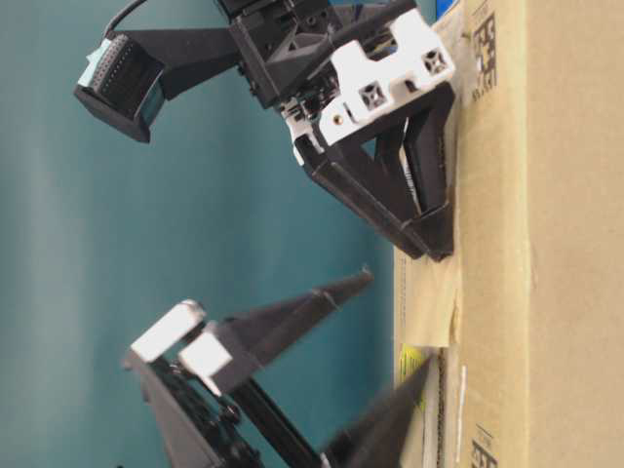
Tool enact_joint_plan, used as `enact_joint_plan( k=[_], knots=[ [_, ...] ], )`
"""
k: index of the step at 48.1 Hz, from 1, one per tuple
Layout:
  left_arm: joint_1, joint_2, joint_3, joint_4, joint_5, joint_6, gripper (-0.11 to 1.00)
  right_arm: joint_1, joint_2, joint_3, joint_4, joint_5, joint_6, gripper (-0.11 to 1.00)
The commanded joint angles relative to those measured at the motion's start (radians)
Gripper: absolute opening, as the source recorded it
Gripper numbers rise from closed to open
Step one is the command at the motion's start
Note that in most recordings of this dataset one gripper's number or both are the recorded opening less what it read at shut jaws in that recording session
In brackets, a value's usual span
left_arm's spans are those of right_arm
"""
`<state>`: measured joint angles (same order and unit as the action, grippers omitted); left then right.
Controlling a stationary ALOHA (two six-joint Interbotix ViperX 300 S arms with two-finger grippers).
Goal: Apply tape along the seams of the closed cardboard box to seal it securely.
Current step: 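Press the tape down onto the box top with the right gripper, then release the strip and press it flat with both grippers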
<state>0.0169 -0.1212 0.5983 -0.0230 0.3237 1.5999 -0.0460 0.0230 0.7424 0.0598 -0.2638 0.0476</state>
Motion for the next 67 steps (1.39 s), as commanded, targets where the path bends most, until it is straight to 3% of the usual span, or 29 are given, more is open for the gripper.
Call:
enact_joint_plan(
  k=[1, 18, 26, 36, 45, 48, 55, 59, 67],
  knots=[
    [-0.002, -0.015, -0.014, 0.002, -0.006, -0.003, 0.66, -0.002, -0.015, 0.005, 0.003, 0.009, 0.002, 0.55],
    [0.006, -0.074, 0.014, -0.006, -0.048, -0.015, 0.65, -0.002, -0.032, 0.017, 0.002, 0.005, 0.002, 0.55],
    [0.006, -0.117, 0.057, -0.008, -0.173, -0.127, 0.65, 0.005, -0.106, 0.043, -0.002, 0.002, -0.003, 0.55],
    [0.006, -0.155, 0.103, -0.008, -0.319, -0.364, 0.65, 0.005, -0.199, 0.061, -0.018, -0.034, -0.009, 0.55],
    [0.006, -0.158, 0.106, -0.008, -0.411, -0.669, 0.59, 0.000, -0.209, 0.051, -0.025, -0.112, -0.012, 0.51],
    [0.006, -0.156, 0.104, -0.008, -0.434, -0.804, 0.50, -0.003, -0.207, 0.049, -0.023, -0.133, -0.014, 0.40],
    [0.006, -0.150, 0.109, -0.008, -0.463, -1.049, 0.15, -0.008, -0.190, 0.034, -0.023, -0.160, -0.014, 0.00],
    [0.006, -0.138, 0.109, -0.006, -0.483, -1.152, 0.00, -0.011, -0.169, 0.020, -0.023, -0.156, -0.015, 0.00],
    [0.005, -0.094, 0.124, -0.006, -0.552, -1.239, 0.00, -0.025, -0.107, -0.014, -0.025, -0.153, -0.015, 0.00]
  ],
)
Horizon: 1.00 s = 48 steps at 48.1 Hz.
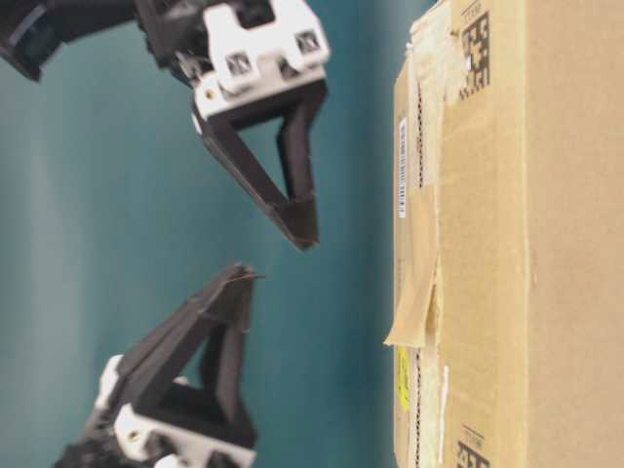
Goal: Apply tape along the seams of the closed cardboard box to seal it securely.
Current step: 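Release the strip and press it flat with both grippers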
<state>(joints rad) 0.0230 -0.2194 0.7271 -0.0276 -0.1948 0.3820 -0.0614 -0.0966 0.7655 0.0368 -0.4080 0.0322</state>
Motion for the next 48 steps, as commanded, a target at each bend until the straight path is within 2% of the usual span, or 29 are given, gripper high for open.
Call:
enact_joint_plan(
  k=[1, 4, 21, 29, 48],
  knots=[
    [-0.002, 0.014, -0.002, -0.002, -0.044, -0.034, 0.00, -0.011, 0.018, -0.041, 0.000, -0.009, -0.002, -0.01],
    [-0.002, 0.037, 0.002, -0.002, -0.064, -0.057, 0.00, -0.014, 0.040, -0.055, -0.002, -0.009, 0.000, -0.01],
    [0.017, 0.138, 0.025, -0.008, -0.092, -0.061, 0.00, -0.014, 0.127, -0.094, -0.003, 0.020, 0.000, 0.00],
    [0.058, 0.155, 0.067, -0.017, -0.098, -0.061, 0.00, -0.015, 0.132, -0.081, -0.003, 0.048, 0.000, 0.00],
    [0.061, 0.150, 0.135, -0.026, -0.098, -0.063, 0.00, -0.003, 0.123, -0.031, 0.000, 0.106, 0.009, -0.01]
  ],
)
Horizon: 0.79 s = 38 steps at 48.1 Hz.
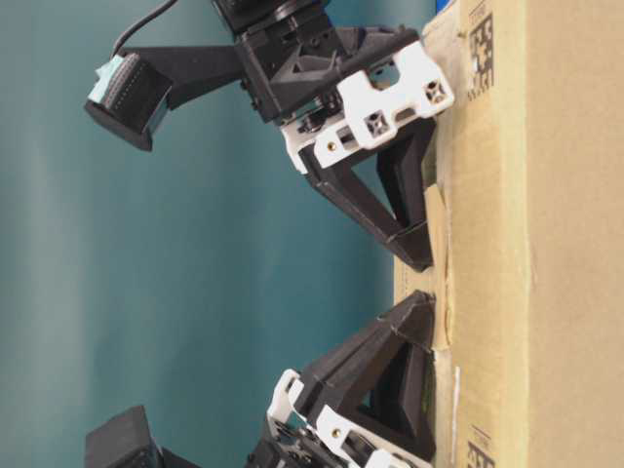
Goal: Apply tape along the seams of the closed cardboard box to seal it securely.
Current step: 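Release the strip and press it flat with both grippers, then slide both grippers along the tape to smooth it onto the seam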
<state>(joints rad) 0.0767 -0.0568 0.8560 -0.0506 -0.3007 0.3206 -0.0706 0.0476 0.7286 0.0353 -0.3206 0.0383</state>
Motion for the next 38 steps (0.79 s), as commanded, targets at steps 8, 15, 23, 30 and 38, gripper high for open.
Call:
enact_joint_plan(
  k=[8, 15, 23, 30, 38],
  knots=[
    [0.008, -0.029, 0.032, -0.003, 0.011, -0.002, 0.00, 0.006, -0.049, 0.044, 0.005, 0.034, 0.009, -0.01],
    [0.008, -0.041, 0.049, -0.003, 0.008, -0.002, 0.00, 0.006, -0.083, 0.091, 0.009, 0.035, 0.012, -0.01],
    [0.008, -0.077, 0.046, -0.003, 0.009, 0.002, 0.00, 0.006, -0.141, 0.121, 0.015, 0.035, 0.012, -0.01],
    [-0.008, -0.149, 0.018, -0.002, 0.003, 0.003, 0.00, 0.006, -0.212, 0.121, 0.012, 0.031, 0.009, 0.00],
    [-0.046, -0.176, -0.012, 0.005, -0.049, 0.005, 0.00, 0.006, -0.241, 0.098, 0.006, -0.006, -0.002, 0.00]
  ],
)
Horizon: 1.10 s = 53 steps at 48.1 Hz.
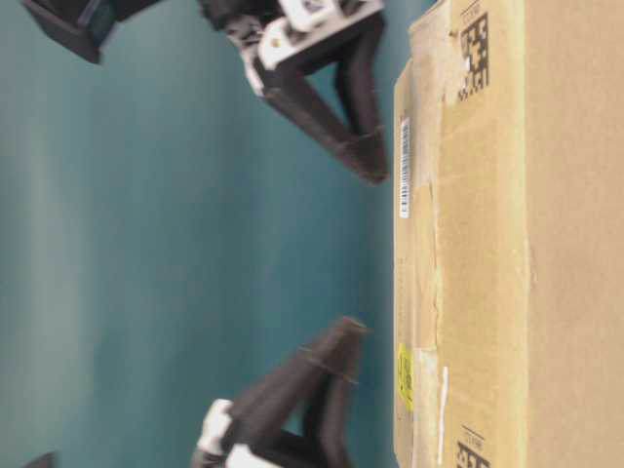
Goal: Apply tape along the seams of the closed cardboard box to seal it securely.
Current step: 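Slide both grippers along the tape to smooth it onto the seam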
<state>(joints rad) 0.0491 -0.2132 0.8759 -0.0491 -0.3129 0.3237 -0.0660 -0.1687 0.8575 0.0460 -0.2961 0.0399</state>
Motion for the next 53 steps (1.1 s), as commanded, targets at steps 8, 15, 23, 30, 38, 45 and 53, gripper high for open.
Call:
enact_joint_plan(
  k=[8, 15, 23, 30, 38, 45, 53],
  knots=[
    [-0.049, 0.020, -0.060, 0.003, -0.077, 0.000, 0.00, 0.003, 0.026, -0.077, -0.009, -0.072, -0.003, -0.01],
    [-0.072, 0.084, -0.080, 0.003, -0.081, -0.002, 0.00, 0.008, 0.091, -0.124, -0.009, -0.071, -0.003, 0.00],
    [-0.083, 0.143, -0.087, -0.003, -0.081, -0.003, 0.00, 0.020, 0.163, -0.167, -0.009, -0.071, -0.003, 0.00],
    [-0.086, 0.175, -0.078, -0.005, -0.081, -0.005, 0.00, 0.037, 0.196, -0.173, -0.005, -0.071, 0.003, 0.00],
    [-0.091, 0.183, -0.060, -0.006, -0.078, -0.006, 0.00, 0.048, 0.216, -0.153, 0.012, -0.061, 0.014, 0.00],
    [-0.091, 0.173, -0.031, -0.011, -0.074, -0.006, 0.00, 0.058, 0.213, -0.124, 0.040, -0.031, 0.014, 0.00],
    [-0.089, 0.146, 0.017, -0.012, -0.069, -0.005, 0.00, 0.067, 0.190, -0.081, 0.066, -0.006, 0.014, 0.00]
  ],
)
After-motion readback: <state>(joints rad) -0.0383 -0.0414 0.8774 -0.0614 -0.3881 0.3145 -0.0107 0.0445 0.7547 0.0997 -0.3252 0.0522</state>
